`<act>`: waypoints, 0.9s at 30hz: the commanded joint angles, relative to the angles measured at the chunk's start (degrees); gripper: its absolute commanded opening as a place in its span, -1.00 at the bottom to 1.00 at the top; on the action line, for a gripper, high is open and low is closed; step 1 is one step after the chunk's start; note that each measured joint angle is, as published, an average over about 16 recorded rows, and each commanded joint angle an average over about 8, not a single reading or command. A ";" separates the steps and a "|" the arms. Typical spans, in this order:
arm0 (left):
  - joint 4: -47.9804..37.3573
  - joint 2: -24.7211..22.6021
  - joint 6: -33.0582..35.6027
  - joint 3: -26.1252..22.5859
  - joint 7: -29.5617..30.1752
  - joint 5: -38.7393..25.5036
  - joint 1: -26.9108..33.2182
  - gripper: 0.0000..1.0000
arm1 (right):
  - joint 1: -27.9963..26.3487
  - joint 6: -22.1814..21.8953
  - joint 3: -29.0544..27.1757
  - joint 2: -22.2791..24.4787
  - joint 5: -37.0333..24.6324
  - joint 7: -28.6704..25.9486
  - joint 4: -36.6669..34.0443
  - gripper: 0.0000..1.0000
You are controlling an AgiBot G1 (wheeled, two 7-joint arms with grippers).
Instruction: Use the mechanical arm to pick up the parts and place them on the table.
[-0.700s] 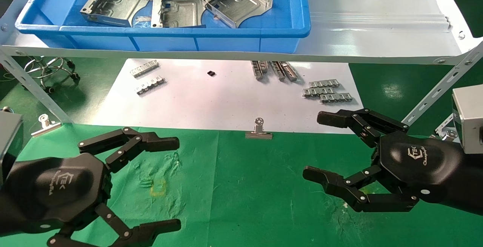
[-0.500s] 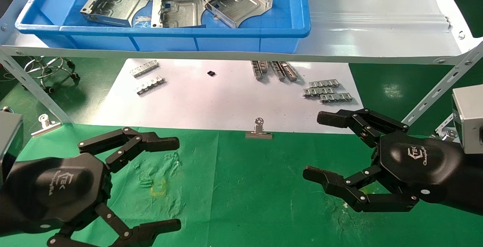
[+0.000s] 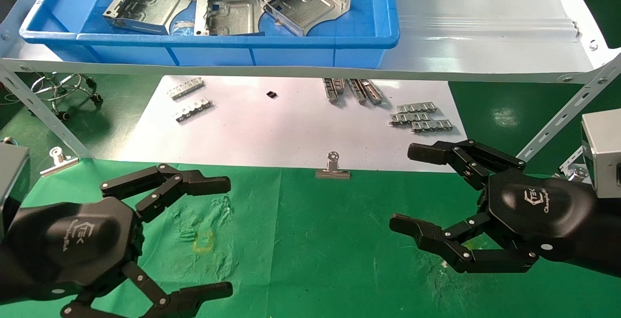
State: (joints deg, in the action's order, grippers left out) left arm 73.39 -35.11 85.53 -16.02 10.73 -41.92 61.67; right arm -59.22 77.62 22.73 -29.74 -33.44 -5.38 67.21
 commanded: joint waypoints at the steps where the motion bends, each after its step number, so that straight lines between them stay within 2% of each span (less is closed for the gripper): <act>1: 0.04 0.05 0.09 0.01 -0.01 0.03 -0.02 1.00 | 0.00 0.00 0.00 0.00 0.00 0.00 0.00 -1.00; 7: -0.46 -0.93 -1.65 -0.12 0.60 -0.26 0.47 1.00 | 0.00 0.00 0.00 0.00 0.00 0.00 0.00 -1.00; 14: -0.77 -4.25 -6.94 -0.49 3.30 -0.73 3.20 1.00 | 0.00 0.00 0.00 0.00 0.00 0.00 0.00 -1.00; 20: -3.23 -8.24 -12.96 -1.68 5.44 -3.90 8.78 1.00 | 0.00 0.00 0.00 0.00 0.00 0.00 0.00 -1.00; 27: -10.04 -13.05 -21.16 -5.03 9.60 -11.61 18.20 1.00 | 0.00 0.00 0.00 0.00 0.00 0.00 0.00 -1.00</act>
State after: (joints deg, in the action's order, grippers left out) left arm 63.06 -48.01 64.95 -21.16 20.35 -53.52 79.93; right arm -59.22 77.62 22.73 -29.74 -33.44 -5.38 67.21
